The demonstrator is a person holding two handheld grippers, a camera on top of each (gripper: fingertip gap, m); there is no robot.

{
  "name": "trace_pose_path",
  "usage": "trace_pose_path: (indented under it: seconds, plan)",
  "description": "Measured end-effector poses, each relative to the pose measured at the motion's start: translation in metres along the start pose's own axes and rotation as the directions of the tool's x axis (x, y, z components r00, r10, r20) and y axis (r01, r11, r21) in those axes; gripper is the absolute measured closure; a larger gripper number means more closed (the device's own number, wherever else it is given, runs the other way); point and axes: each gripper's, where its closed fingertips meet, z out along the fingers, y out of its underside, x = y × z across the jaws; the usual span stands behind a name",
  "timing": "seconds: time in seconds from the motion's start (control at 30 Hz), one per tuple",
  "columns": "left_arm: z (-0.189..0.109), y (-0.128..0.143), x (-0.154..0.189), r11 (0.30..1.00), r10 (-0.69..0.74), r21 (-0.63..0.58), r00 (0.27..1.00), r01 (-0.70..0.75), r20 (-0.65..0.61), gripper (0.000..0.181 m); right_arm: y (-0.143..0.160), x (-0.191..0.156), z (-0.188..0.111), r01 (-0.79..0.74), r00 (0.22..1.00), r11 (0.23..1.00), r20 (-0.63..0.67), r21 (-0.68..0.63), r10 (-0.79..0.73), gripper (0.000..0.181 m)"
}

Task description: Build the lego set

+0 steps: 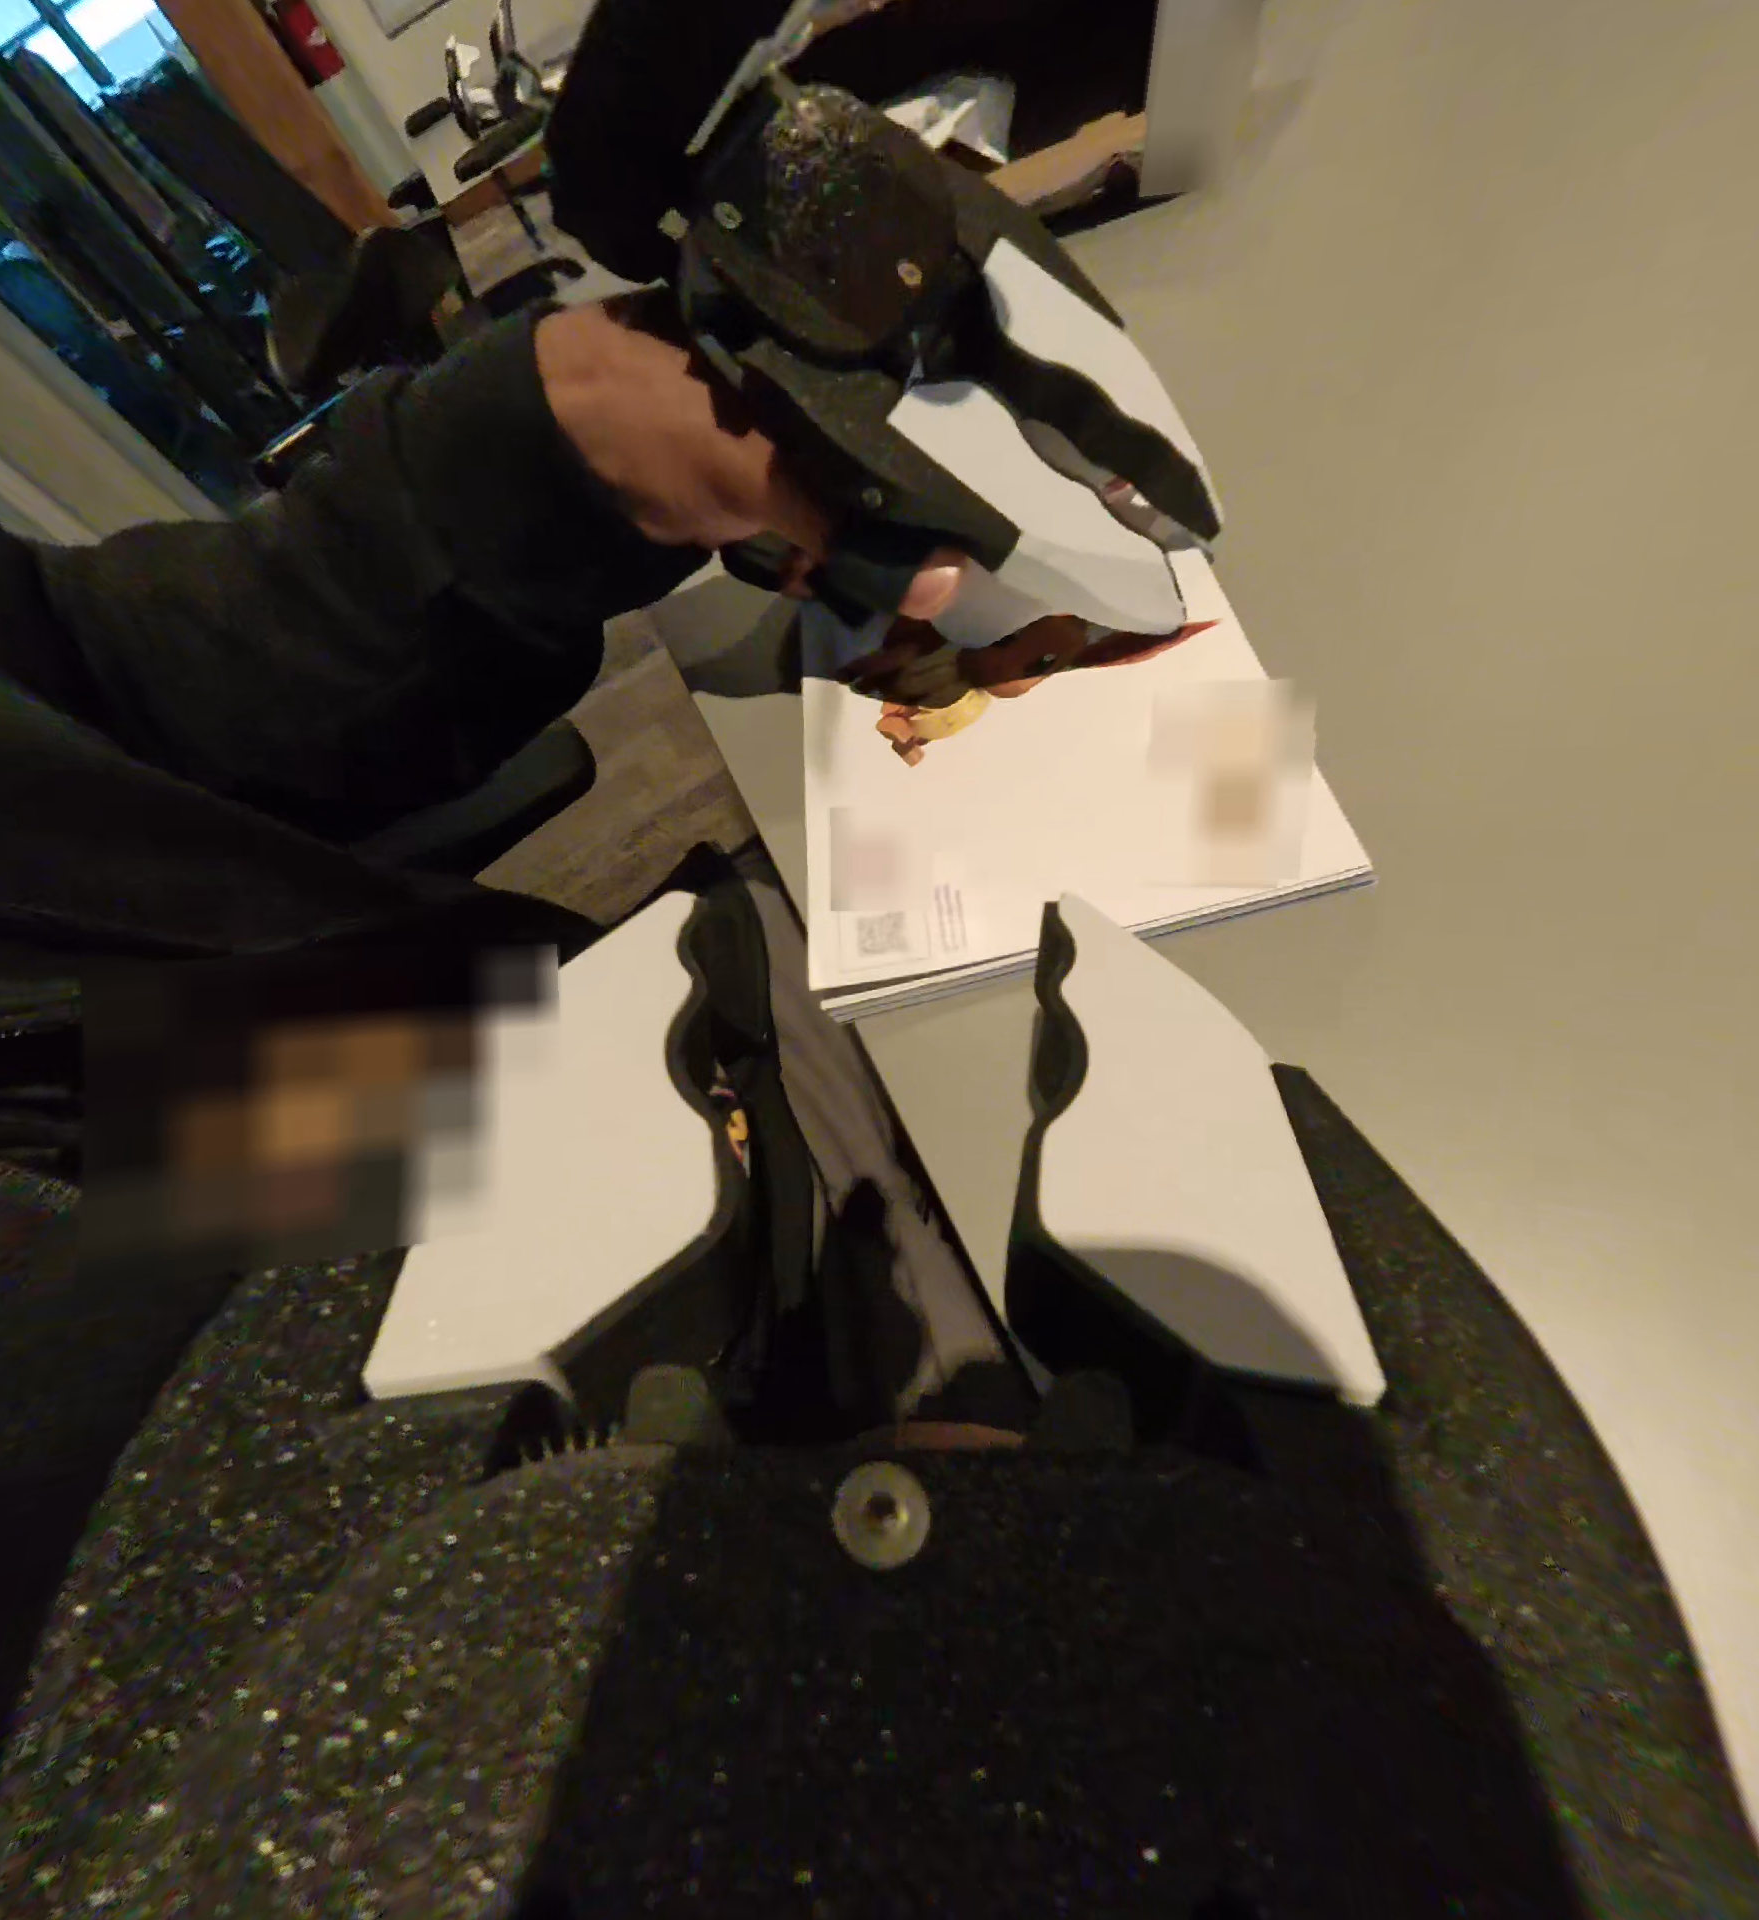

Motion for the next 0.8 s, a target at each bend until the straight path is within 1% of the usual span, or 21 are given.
trace_pose_path:
  seconds: [0.1,0.13,0.17,0.2,0.3,0.37,0.43,0.53,0.63,0.8]
  plan:
    - [-0.002,0.001,-0.003,1.000,-0.024,0.012,1.000,0.024,-0.008,0.149,-0.004,0.004,0.006,0.023,0.999,1.000,-0.034,0.014,-0.022,0.121]
    - [-0.004,0.002,-0.002,0.999,-0.029,0.014,0.999,0.029,-0.016,0.149,-0.007,0.005,0.008,0.036,0.998,0.999,-0.049,0.016,-0.035,0.126]
    - [-0.004,0.003,-0.001,1.000,-0.026,0.014,0.999,0.027,-0.026,0.150,-0.010,0.006,0.010,0.048,0.997,0.999,-0.065,0.017,-0.047,0.122]
    - [-0.005,0.004,0.000,1.000,-0.018,0.014,0.999,0.019,-0.034,0.150,-0.015,0.007,0.011,0.061,0.995,0.998,-0.086,0.025,-0.059,0.122]
    - [-0.002,0.004,0.004,1.000,-0.007,0.003,0.998,0.007,-0.059,0.150,-0.034,0.010,0.008,0.079,0.987,0.992,-0.149,0.101,-0.063,0.122]
    - [-0.001,0.003,0.004,1.000,-0.008,0.000,0.997,0.008,-0.074,0.150,-0.041,0.008,0.002,0.068,0.983,0.986,-0.180,0.155,-0.040,0.123]
    - [0.000,0.001,0.002,1.000,-0.012,0.000,0.997,0.012,-0.078,0.151,-0.037,0.006,-0.005,0.075,0.978,0.984,-0.207,0.161,-0.041,0.124]
    - [0.003,-0.002,0.002,1.000,-0.003,0.001,0.997,0.003,-0.079,0.151,-0.024,0.011,-0.019,0.066,0.962,0.983,-0.271,0.169,-0.018,0.124]
    - [0.004,-0.003,0.001,1.000,0.002,0.001,0.996,-0.002,-0.087,0.151,-0.012,0.007,-0.031,0.026,0.966,0.976,-0.258,0.218,0.032,0.125]
    - [0.004,-0.003,0.002,1.000,0.003,0.000,0.996,-0.003,-0.090,0.151,-0.007,-0.001,-0.051,0.008,0.972,0.957,-0.228,0.290,0.061,0.126]
